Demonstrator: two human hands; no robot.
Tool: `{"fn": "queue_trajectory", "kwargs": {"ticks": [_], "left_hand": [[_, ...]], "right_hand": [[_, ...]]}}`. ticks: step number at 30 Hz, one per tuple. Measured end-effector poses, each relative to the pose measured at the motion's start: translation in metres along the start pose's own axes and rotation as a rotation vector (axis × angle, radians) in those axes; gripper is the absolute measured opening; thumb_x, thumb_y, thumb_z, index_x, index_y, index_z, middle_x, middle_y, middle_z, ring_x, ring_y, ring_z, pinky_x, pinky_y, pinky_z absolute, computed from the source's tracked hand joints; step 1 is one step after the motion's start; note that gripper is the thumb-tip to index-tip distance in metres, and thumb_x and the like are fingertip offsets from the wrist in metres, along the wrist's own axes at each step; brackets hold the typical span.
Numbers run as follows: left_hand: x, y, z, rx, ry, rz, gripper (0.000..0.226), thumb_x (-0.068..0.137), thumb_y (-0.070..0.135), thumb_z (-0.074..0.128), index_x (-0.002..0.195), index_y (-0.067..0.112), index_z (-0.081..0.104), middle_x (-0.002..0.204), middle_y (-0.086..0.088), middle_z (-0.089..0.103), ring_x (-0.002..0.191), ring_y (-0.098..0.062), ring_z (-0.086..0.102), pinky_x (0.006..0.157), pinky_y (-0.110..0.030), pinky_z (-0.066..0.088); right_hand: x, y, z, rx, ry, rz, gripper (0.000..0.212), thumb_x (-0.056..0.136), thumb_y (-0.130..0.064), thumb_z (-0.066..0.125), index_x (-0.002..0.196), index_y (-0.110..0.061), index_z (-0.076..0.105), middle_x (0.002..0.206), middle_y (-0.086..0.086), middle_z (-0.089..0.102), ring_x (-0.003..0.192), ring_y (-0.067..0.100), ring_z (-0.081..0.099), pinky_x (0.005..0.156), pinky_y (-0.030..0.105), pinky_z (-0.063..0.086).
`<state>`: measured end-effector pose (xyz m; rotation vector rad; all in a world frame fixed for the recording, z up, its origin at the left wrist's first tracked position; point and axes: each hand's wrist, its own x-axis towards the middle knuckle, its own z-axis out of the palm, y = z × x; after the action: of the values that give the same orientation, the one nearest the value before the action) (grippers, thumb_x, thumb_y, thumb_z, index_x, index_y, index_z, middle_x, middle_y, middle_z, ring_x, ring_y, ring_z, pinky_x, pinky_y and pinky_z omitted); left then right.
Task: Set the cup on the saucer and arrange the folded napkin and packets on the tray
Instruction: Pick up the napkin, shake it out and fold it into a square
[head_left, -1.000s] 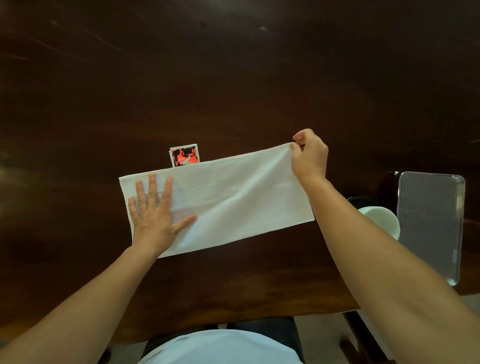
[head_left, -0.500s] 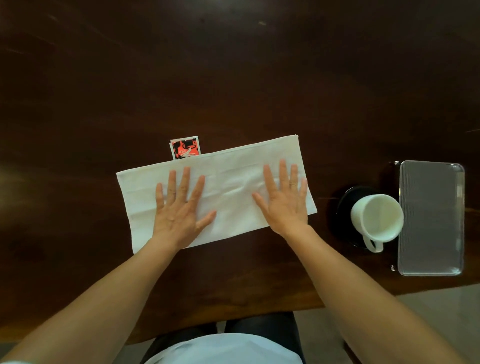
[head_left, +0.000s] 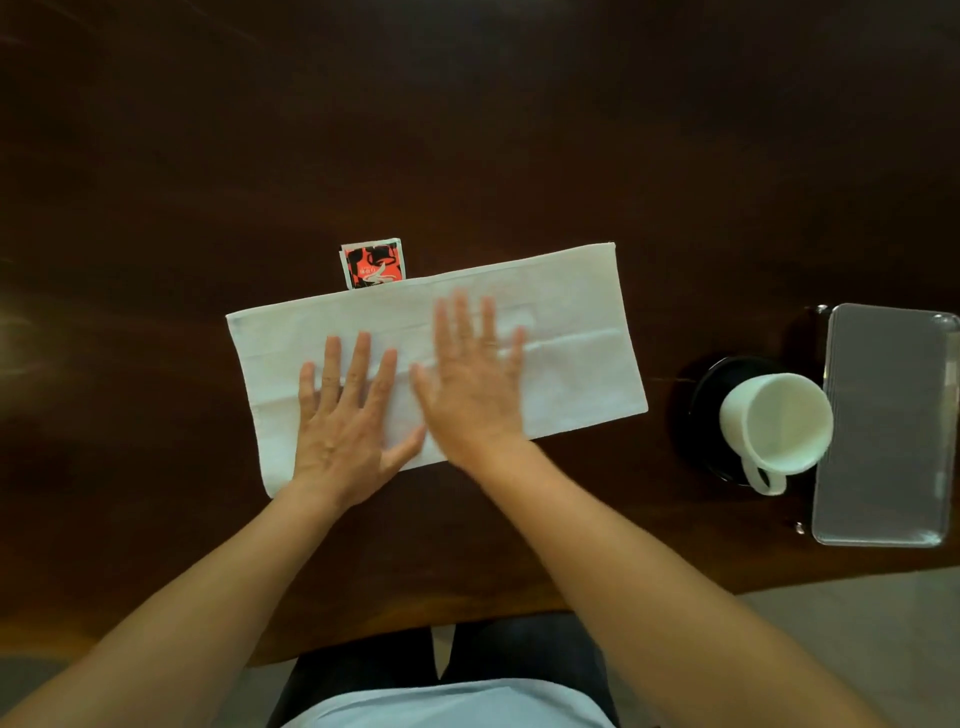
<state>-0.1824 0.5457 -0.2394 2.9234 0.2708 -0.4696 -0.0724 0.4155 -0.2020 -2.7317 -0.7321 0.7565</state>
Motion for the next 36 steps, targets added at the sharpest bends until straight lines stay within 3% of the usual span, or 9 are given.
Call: {"fn": "queue_trajectory", "kwargs": {"ticks": [4,10,13,16,25,27,30,32,36], "left_hand": [[-0.006,-0.002,0.006,0.024,0.007,-0.025,0.101,0.085,0.073,0.029,0.161,0.012,0.003,0.169,-0.012,-0.005,0.155,-0.036,-0.008,0.123,-0.059,0.005],[-0.016,-0.016,0.015,0.039,0.064,-0.081,0.099,0.086,0.071,0.033,0.16,0.009,0.011,0.169,-0.012,0.006,0.154,-0.04,0.002,0.121,-0.061,0.009],[-0.016,-0.016,0.013,0.041,0.062,-0.116,0.095,0.087,0.072,0.031,0.161,0.015,0.012,0.169,-0.011,0.005,0.154,-0.043,0.0,0.121,-0.062,0.008],[-0.017,-0.015,0.012,0.029,0.047,-0.166,0.095,0.087,0.073,0.03,0.161,0.018,0.011,0.17,-0.009,0.003,0.153,-0.045,-0.002,0.12,-0.064,0.006],[-0.023,-0.012,0.002,-0.016,-0.117,-0.28,0.1,0.086,0.081,0.02,0.155,0.023,-0.024,0.162,-0.001,-0.035,0.148,-0.037,-0.031,0.12,-0.06,-0.009],[-0.021,-0.013,-0.008,-0.027,-0.176,-0.279,0.1,0.087,0.08,0.026,0.156,0.027,-0.024,0.162,0.0,-0.036,0.148,-0.036,-0.032,0.121,-0.058,-0.01],[-0.023,-0.017,-0.029,-0.093,-0.094,-0.3,0.086,0.089,0.068,0.048,0.158,0.029,0.014,0.169,-0.008,0.003,0.153,-0.039,0.003,0.118,-0.061,0.019],[-0.03,-0.024,-0.035,-0.132,-0.078,-0.4,0.083,0.087,0.063,0.058,0.155,0.03,0.024,0.166,-0.012,0.011,0.149,-0.04,0.015,0.112,-0.06,0.028],[-0.053,-0.032,-0.04,-0.332,0.012,-0.642,0.082,0.086,0.05,0.07,0.151,0.02,0.031,0.159,-0.018,0.021,0.139,-0.043,0.024,0.108,-0.055,0.034]], "right_hand": [[0.014,-0.041,0.034,-0.045,-0.106,-0.123,0.067,0.104,-0.05,0.016,0.158,-0.019,-0.01,0.166,0.003,-0.02,0.15,0.024,-0.027,0.12,0.055,-0.011],[-0.011,0.07,0.04,-0.218,0.101,0.005,0.072,0.099,-0.052,0.029,0.16,-0.023,0.005,0.169,0.008,0.0,0.154,0.034,-0.003,0.122,0.057,0.002],[-0.026,0.13,0.02,-0.267,0.097,0.179,0.072,0.1,-0.052,0.018,0.16,-0.022,-0.006,0.168,0.008,-0.012,0.154,0.031,-0.011,0.124,0.054,0.004],[-0.031,0.149,0.011,-0.273,0.09,0.162,0.069,0.102,-0.05,0.014,0.158,-0.021,-0.016,0.166,0.005,-0.022,0.153,0.025,-0.017,0.124,0.051,0.001],[-0.028,0.146,-0.005,-0.266,-0.04,0.123,0.068,0.103,-0.053,0.006,0.153,-0.023,-0.029,0.16,0.003,-0.038,0.148,0.023,-0.033,0.123,0.052,-0.009],[-0.025,0.138,-0.013,-0.259,-0.037,0.119,0.07,0.104,-0.053,0.016,0.156,-0.023,-0.02,0.164,0.005,-0.028,0.151,0.027,-0.025,0.123,0.054,-0.002],[-0.021,0.124,-0.031,-0.094,0.119,0.215,0.073,0.096,-0.047,0.054,0.154,-0.022,0.018,0.162,0.012,0.015,0.148,0.036,0.018,0.115,0.057,0.03],[-0.02,0.121,-0.04,0.098,0.211,0.379,0.082,0.089,-0.042,0.07,0.153,-0.024,0.022,0.155,0.014,0.025,0.137,0.037,0.03,0.108,0.052,0.04],[-0.02,0.121,-0.051,0.372,0.203,0.603,0.083,0.089,-0.032,0.073,0.155,-0.015,0.025,0.151,0.012,0.031,0.131,0.034,0.041,0.099,0.043,0.045]]}}
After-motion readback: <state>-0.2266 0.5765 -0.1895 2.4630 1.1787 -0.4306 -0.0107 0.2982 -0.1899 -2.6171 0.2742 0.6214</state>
